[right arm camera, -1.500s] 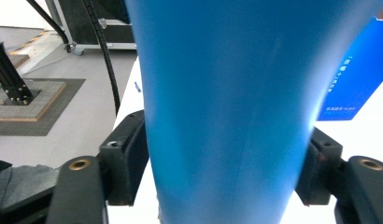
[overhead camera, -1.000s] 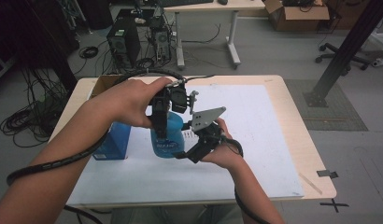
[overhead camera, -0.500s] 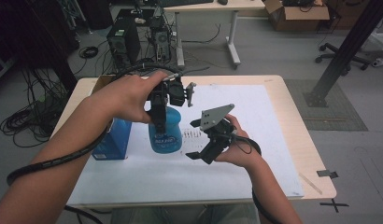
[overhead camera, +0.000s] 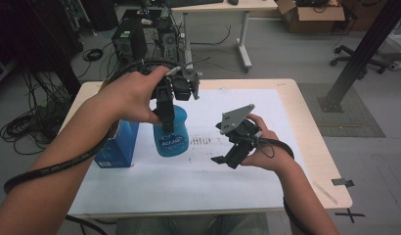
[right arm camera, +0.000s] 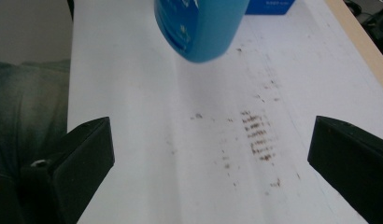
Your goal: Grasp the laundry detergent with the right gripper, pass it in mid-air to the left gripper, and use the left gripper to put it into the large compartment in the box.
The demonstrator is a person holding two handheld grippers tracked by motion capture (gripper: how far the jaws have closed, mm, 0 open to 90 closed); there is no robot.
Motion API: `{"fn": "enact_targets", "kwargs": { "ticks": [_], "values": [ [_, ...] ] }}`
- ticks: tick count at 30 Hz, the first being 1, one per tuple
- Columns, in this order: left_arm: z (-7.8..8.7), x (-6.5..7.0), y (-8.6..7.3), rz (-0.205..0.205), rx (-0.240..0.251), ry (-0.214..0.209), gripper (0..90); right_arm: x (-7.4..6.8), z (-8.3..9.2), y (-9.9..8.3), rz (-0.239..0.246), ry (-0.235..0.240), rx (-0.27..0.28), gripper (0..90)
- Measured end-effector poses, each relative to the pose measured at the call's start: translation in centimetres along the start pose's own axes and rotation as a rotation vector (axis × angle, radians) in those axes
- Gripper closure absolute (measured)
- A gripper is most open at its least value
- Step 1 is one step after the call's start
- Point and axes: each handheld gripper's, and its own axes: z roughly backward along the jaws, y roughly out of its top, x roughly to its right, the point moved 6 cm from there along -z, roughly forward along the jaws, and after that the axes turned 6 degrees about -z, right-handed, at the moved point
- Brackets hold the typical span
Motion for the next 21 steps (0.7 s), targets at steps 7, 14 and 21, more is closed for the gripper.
{"fn": "enact_targets", "kwargs": {
  "ticks": [7,14,21],
  "values": [
    [1.0,-0.4,-0.2,0.124,0.030,-0.030,37.8,0.5,1.1,-1.2,-0.006,-0.013,-0.073,0.4],
    [2.8,-1.2,-0.9,0.263,0.074,-0.038,37.7,1.0,2.1,-2.4,-0.023,-0.021,-0.143,0.4],
    [4.3,-2.2,-2.2,0.377,0.065,-0.017,37.7,1.3,2.4,-3.0,-0.032,-0.023,-0.176,0.4]
  ]
}}
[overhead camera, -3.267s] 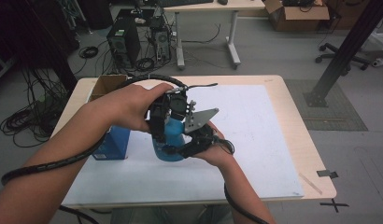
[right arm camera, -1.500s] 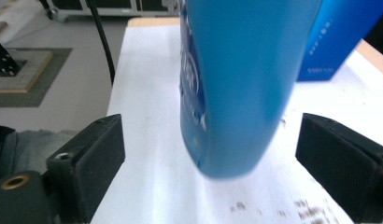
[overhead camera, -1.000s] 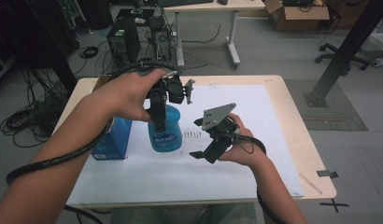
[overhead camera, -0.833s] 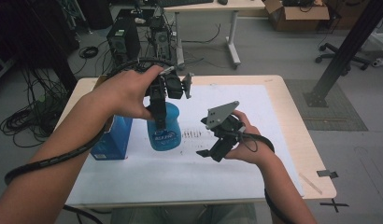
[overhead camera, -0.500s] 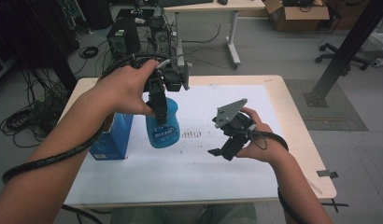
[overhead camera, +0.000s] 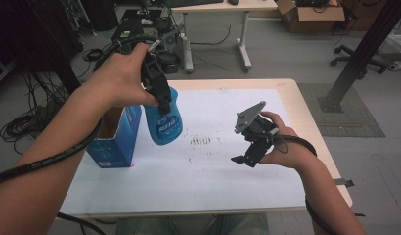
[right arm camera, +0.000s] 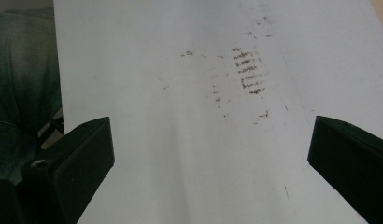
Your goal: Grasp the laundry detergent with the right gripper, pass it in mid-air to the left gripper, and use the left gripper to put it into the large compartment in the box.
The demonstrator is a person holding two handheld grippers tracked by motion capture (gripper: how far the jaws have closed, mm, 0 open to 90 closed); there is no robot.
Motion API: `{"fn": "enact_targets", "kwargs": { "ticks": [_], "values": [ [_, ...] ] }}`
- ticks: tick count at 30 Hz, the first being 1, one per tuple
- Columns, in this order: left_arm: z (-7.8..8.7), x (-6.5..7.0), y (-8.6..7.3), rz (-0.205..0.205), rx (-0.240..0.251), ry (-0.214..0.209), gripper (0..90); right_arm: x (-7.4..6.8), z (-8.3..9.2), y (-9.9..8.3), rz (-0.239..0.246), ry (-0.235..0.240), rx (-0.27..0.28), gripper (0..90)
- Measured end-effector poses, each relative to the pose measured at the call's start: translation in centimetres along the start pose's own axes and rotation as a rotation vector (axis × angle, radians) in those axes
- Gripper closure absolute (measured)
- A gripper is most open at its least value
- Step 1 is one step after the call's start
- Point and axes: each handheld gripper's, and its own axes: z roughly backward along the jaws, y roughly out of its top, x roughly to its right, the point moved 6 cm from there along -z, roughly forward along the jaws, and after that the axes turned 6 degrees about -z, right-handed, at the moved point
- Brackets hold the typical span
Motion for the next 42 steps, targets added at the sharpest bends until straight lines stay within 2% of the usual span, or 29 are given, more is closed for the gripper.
{"fn": "enact_targets", "kwargs": {
  "ticks": [5,6,7,10,11,13,15,16,18,21,23,24,25,30,31,34,36,39,42],
  "values": [
    [1.2,-1.0,-0.6,0.095,0.015,-0.004,37.7,0.3,0.1,-0.3,-0.010,0.001,-0.004,0.4],
    [1.2,-1.0,-0.6,0.095,0.015,-0.004,37.7,0.4,0.1,-0.4,-0.014,0.002,-0.005,0.4],
    [1.6,-1.5,-0.9,0.143,0.022,-0.010,37.7,0.4,0.1,-0.4,-0.013,-0.001,-0.009,0.4],
    [2.3,-2.2,-1.2,0.212,0.039,-0.011,37.7,0.5,0.1,-0.5,-0.013,0.006,-0.008,0.4],
    [2.3,-2.2,-1.2,0.212,0.039,-0.011,37.7,0.5,0.1,-0.5,-0.013,0.006,-0.008,0.4],
    [3.1,-2.9,-1.7,0.262,0.051,-0.013,37.7,0.6,0.0,-0.5,-0.012,0.010,-0.014,0.4],
    [3.6,-3.4,-2.0,0.298,0.063,-0.017,37.7,0.7,0.1,-0.5,-0.013,0.007,-0.025,0.4],
    [3.6,-3.4,-2.0,0.298,0.063,-0.017,37.7,0.7,0.1,-0.5,-0.013,0.007,-0.025,0.4],
    [4.3,-4.0,-2.4,0.344,0.080,-0.016,37.6,0.8,0.2,-0.5,-0.010,0.007,-0.037,0.4],
    [4.9,-4.4,-2.7,0.367,0.085,-0.011,37.7,0.9,0.4,-0.4,-0.005,0.011,-0.050,0.4],
    [5.5,-5.0,-3.3,0.401,0.090,-0.006,37.7,1.0,0.7,-0.4,0.000,0.020,-0.077,0.4],
    [5.5,-5.0,-3.3,0.401,0.090,-0.006,37.6,1.0,0.7,-0.4,0.000,0.020,-0.077,0.4],
    [5.9,-5.4,-3.8,0.426,0.093,-0.003,37.7,1.0,0.8,-0.3,0.003,0.026,-0.104,0.4],
    [6.5,-6.2,-4.7,0.466,0.092,-0.001,37.7,1.0,1.4,0.0,0.011,0.051,-0.154,0.4],
    [6.8,-6.6,-5.2,0.487,0.094,-0.002,37.7,1.1,1.6,0.2,0.016,0.063,-0.180,0.4],
    [7.1,-7.1,-5.9,0.514,0.094,-0.005,37.7,1.1,1.9,0.4,0.014,0.081,-0.222,0.4],
    [7.1,-7.2,-6.1,0.529,0.094,-0.007,37.7,1.1,2.0,0.4,0.017,0.083,-0.233,0.4],
    [7.5,-8.0,-7.2,0.580,0.095,-0.014,37.7,1.1,2.3,0.6,0.024,0.093,-0.274,0.4],
    [7.7,-8.6,-8.0,0.608,0.093,-0.010,37.7,1.1,2.5,0.7,0.029,0.101,-0.296,0.4]
  ]
}}
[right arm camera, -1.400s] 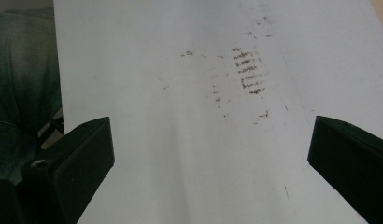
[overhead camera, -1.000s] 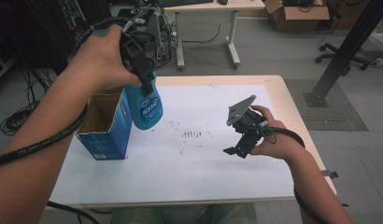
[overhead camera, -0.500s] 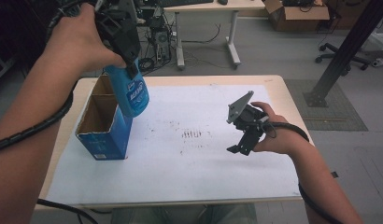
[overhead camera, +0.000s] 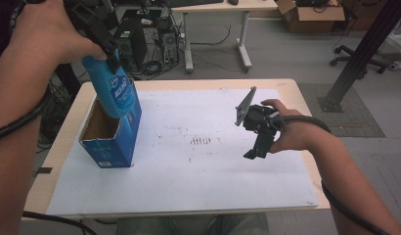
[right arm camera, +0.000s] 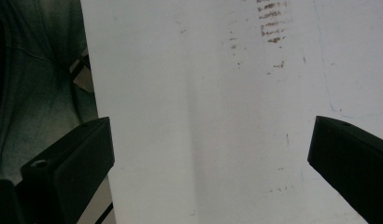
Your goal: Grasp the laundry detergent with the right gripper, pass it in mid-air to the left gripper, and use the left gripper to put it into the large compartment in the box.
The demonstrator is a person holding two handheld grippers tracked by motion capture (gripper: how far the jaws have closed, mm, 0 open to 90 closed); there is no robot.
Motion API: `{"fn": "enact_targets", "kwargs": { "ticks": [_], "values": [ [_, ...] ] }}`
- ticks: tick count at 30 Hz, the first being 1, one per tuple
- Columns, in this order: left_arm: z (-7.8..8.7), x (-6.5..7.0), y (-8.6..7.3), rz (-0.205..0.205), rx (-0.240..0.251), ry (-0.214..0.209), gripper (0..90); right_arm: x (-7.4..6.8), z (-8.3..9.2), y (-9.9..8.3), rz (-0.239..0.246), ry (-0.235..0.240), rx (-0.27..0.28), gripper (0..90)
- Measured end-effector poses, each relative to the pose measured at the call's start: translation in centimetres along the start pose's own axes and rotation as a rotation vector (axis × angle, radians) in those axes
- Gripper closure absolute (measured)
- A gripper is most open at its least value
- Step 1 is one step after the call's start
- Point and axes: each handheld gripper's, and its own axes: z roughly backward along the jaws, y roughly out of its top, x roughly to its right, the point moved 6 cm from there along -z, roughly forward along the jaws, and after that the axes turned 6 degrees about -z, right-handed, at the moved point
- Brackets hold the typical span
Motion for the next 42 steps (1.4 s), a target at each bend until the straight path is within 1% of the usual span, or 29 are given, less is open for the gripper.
{"fn": "enact_targets", "kwargs": {
  "ticks": [1,2,3,4,5,6,7,8,9,12,13,15,16,17,22,23,25,27,28,31,32,33,34,35,39,40,41,42],
  "values": [
    [0.0,0.0,0.0,0.000,0.000,0.000,37.7,0.0,0.0,0.0,0.001,0.006,-0.003,0.4],
    [0.1,-0.6,-0.1,0.028,0.002,0.008,37.7,-0.1,0.1,0.0,0.003,0.007,-0.012,0.4],
    [0.1,-0.6,-0.1,0.028,0.002,0.008,37.7,-0.1,0.1,0.0,0.003,0.007,-0.012,0.4],
    [0.1,-0.9,-0.2,0.039,0.003,0.012,37.7,-0.1,0.1,0.0,0.000,0.011,-0.017,0.4],
    [0.2,-1.3,-0.3,0.051,0.000,0.014,37.7,-0.1,0.2,-0.1,0.001,0.013,-0.030,0.4],
    [0.2,-1.6,-0.3,0.065,0.002,0.016,37.7,-0.1,0.2,-0.1,0.001,0.013,-0.030,0.4],
    [0.1,-2.3,-0.4,0.084,0.001,0.018,37.7,-0.1,0.3,-0.2,0.001,0.019,-0.041,0.4],
    [0.1,-2.3,-0.4,0.084,0.001,0.018,37.7,-0.1,0.3,-0.2,0.001,0.019,-0.041,0.4],
    [0.0,-2.8,-0.4,0.101,0.001,0.023,37.7,-0.1,0.3,-0.2,-0.001,0.020,-0.045,0.4],
    [-0.2,-3.6,-0.5,0.127,0.002,0.028,37.7,-0.1,0.3,-0.3,-0.002,0.023,-0.048,0.4],
    [-0.2,-3.6,-0.5,0.127,0.002,0.028,37.7,-0.2,0.3,-0.3,-0.005,0.024,-0.050,0.4],
    [-0.5,-4.2,-0.6,0.146,0.002,0.030,37.7,-0.2,0.2,-0.3,-0.004,0.025,-0.054,0.4],
    [-0.5,-4.2,-0.6,0.146,0.002,0.030,37.7,-0.2,0.2,-0.3,-0.004,0.025,-0.054,0.4],
    [-0.8,-4.5,-0.7,0.162,-0.002,0.028,37.7,-0.2,0.2,-0.3,-0.003,0.026,-0.056,0.4],
    [-1.5,-5.0,-0.8,0.180,-0.012,0.048,37.7,-0.3,0.1,-0.3,-0.001,0.031,-0.060,0.4],
    [-1.8,-5.2,-0.9,0.188,-0.018,0.057,37.7,-0.3,0.0,-0.3,-0.003,0.031,-0.065,0.4],
    [-2.2,-5.4,-1.0,0.194,-0.023,0.059,37.7,-0.3,0.0,-0.3,-0.003,0.032,-0.067,0.4],
    [-2.6,-5.6,-1.1,0.205,-0.026,0.053,37.7,-0.3,0.0,-0.3,-0.001,0.035,-0.069,0.4],
    [-2.6,-5.6,-1.1,0.205,-0.026,0.053,37.7,-0.3,0.0,-0.3,-0.001,0.035,-0.069,0.4],
    [-3.8,-5.9,-1.3,0.208,-0.040,0.050,37.7,-0.4,0.0,-0.3,-0.004,0.036,-0.073,0.4],
    [-3.8,-5.9,-1.3,0.208,-0.040,0.050,37.7,-0.4,0.0,-0.3,-0.004,0.036,-0.073,0.4],
    [-4.4,-6.1,-1.3,0.211,-0.042,0.046,37.7,-0.4,0.1,-0.3,-0.003,0.035,-0.075,0.4],
    [-4.4,-6.1,-1.3,0.211,-0.042,0.046,37.7,-0.4,0.1,-0.3,-0.003,0.035,-0.075,0.4],
    [-5.2,-6.2,-1.4,0.211,-0.049,0.036,37.7,-0.5,0.1,-0.3,-0.003,0.033,-0.073,0.5],
    [-6.7,-6.5,-1.5,0.206,-0.060,0.022,37.7,-0.6,0.1,-0.3,-0.005,0.034,-0.076,0.5],
    [-6.7,-6.5,-1.5,0.206,-0.060,0.022,37.7,-0.6,0.1,-0.3,-0.005,0.034,-0.076,0.5],
    [-7.4,-6.5,-1.5,0.202,-0.062,0.023,37.7,-0.6,0.0,-0.2,-0.004,0.032,-0.076,0.5],
    [-7.4,-6.5,-1.5,0.202,-0.062,0.023,37.7,-0.6,0.0,-0.2,-0.004,0.032,-0.076,0.5]
  ]
}}
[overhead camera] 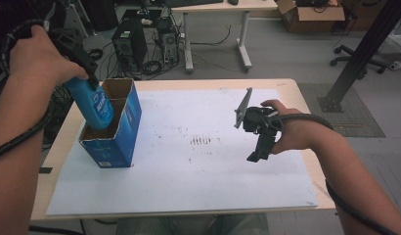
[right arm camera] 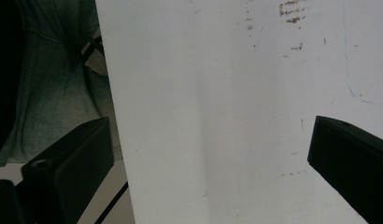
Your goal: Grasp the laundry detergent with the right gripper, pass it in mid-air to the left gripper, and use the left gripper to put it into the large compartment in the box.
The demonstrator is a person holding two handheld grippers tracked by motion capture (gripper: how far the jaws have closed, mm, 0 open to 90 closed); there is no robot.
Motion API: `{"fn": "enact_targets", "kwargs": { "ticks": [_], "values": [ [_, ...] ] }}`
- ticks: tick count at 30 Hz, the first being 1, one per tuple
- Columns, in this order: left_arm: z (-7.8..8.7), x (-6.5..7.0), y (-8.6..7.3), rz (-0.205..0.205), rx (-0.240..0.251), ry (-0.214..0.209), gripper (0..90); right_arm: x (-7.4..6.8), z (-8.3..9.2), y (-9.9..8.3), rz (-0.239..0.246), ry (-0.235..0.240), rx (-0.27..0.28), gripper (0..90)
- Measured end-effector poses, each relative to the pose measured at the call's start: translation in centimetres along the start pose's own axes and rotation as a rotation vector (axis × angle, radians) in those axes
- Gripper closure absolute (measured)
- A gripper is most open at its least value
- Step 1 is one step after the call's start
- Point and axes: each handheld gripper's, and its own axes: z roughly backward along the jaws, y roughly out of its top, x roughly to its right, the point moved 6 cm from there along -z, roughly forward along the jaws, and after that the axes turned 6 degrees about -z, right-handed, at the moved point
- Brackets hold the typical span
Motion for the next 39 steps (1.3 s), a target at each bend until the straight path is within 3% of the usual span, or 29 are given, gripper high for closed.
{"fn": "enact_targets", "kwargs": {
  "ticks": [9,20,32,39],
  "values": [
    [-3.4,0.0,0.0,-0.023,-0.029,-0.001,37.7,0.0,-0.5,0.2,0.005,0.003,-0.002,0.7],
    [-6.5,0.3,-0.2,-0.043,-0.040,0.010,37.7,-0.5,-0.7,0.5,0.016,0.000,0.002,0.9],
    [-9.2,0.2,-0.2,-0.028,-0.044,0.028,37.7,-0.7,-0.6,0.3,0.017,-0.001,0.006,0.8],
    [-10.7,0.0,-0.2,-0.019,-0.046,0.018,37.7,-0.6,-0.7,-0.1,0.009,-0.001,0.006,0.9]
  ]
}}
